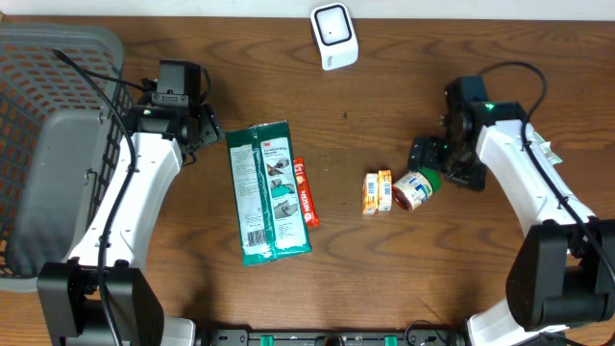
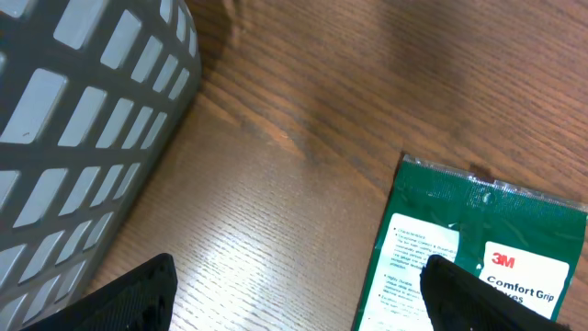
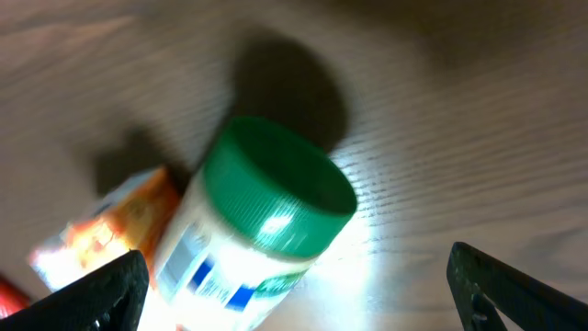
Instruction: Scan the item barcode
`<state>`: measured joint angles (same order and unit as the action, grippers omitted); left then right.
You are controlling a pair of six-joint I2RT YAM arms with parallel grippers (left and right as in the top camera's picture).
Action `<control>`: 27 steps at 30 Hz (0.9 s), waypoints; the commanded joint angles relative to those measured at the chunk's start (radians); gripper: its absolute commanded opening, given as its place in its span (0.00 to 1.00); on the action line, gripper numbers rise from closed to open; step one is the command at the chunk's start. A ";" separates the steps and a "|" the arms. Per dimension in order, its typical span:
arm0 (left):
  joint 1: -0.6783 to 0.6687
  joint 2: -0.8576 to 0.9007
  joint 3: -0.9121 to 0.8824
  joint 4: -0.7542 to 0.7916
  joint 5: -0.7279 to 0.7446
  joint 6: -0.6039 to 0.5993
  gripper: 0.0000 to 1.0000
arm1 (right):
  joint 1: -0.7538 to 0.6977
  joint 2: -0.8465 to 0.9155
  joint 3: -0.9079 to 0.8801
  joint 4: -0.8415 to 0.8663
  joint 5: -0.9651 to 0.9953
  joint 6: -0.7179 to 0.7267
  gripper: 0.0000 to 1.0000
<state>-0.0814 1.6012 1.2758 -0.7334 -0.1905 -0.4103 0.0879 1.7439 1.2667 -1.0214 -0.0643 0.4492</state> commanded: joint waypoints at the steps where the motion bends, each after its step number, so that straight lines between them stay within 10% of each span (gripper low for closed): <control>1: 0.000 0.000 0.005 -0.003 -0.021 0.010 0.85 | -0.010 0.005 -0.094 0.089 -0.090 0.185 0.99; 18: 0.000 0.000 0.005 -0.003 -0.020 0.010 0.85 | -0.008 0.003 -0.216 0.394 -0.136 0.167 0.82; 21: 0.000 0.000 0.005 -0.003 -0.021 0.010 0.85 | -0.008 0.003 -0.216 0.389 -0.136 0.167 0.99; 27: 0.000 0.000 0.005 -0.003 -0.021 0.010 0.85 | 0.015 0.009 -0.236 0.433 -0.135 0.166 0.99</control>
<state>-0.0814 1.6012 1.2758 -0.7338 -0.1905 -0.4103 0.0837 1.7443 1.0500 -0.6170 -0.1947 0.6262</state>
